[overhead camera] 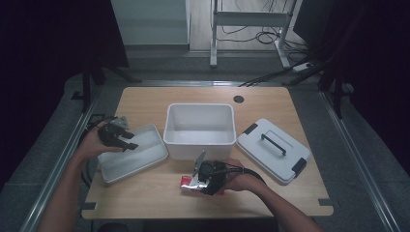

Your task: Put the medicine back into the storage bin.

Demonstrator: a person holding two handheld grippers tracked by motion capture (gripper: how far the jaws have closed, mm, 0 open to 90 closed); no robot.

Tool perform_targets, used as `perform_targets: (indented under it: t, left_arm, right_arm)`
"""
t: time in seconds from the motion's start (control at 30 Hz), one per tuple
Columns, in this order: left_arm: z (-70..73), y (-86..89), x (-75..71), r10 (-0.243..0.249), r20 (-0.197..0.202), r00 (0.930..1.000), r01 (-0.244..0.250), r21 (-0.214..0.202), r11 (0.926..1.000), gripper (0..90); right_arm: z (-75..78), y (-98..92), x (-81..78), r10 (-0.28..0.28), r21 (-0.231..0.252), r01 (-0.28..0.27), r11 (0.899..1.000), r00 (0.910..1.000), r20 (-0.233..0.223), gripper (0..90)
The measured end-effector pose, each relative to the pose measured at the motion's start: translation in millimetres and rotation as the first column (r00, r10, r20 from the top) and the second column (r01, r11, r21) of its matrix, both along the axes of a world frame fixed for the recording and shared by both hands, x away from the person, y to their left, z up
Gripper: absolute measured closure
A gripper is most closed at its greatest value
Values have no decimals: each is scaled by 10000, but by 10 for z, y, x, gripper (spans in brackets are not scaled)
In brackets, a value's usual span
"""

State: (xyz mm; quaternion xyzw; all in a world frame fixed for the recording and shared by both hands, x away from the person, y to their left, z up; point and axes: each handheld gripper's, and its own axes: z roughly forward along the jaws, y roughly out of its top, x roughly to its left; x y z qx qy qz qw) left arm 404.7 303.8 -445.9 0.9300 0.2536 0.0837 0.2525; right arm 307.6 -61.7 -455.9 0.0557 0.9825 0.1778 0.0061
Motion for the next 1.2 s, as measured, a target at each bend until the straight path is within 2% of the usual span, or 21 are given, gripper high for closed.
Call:
perform_targets:
  t: [0.13, 0.17, 0.2, 0.3, 0.43, 0.57, 0.7, 0.87, 1.2]
  left_arm:
    - [11, 1, -2, 36, 35, 10000, -36, -4, 10000, 470]
    - [11, 1, -2, 36, 35, 10000, -36, -4, 10000, 471]
    - [16, -4, -8, 2, 28, 10000, -2, -3, 10000, 471]
    - [3, -16, -11, -42, -22, 10000, 42, 81, 10000, 471]
    - [-5, -19, 1, -45, -38, 10000, 45, 84, 10000, 471]
    - [-11, -28, 15, -23, -50, 10000, 24, 130, 9999, 470]
    - [-6, -75, 29, -146, -69, 9999, 147, 226, 9996, 470]
    - [11, -107, 37, -216, -47, 9998, 217, 196, 9996, 471]
    - [-7, -121, 49, -233, -84, 9997, 235, 191, 9995, 471]
  right_arm:
    - [335, -33, -52, 166, 467, -183, 9987, 9992, 366, 510]
    - [335, -33, -52, 166, 467, -183, 9987, 9992, 366, 510]
    - [508, -48, -62, 346, 669, -383, 9970, 9978, 562, 510]
    - [750, -74, -40, 645, 848, -719, 9938, 9942, 866, 509]
    - [1041, -108, 89, 521, 1138, -673, 9912, 9900, 1309, 509]
    - [1246, -108, 231, 447, 1294, -669, 9893, 9849, 1671, 509]
    - [1321, -75, 384, 443, 1267, -670, 9897, 9836, 1747, 509]
    - [1312, -14, 538, 498, 1137, -685, 9912, 9859, 1596, 509]
    - [1327, 41, 761, 464, 1227, -651, 9903, 9877, 1494, 508]
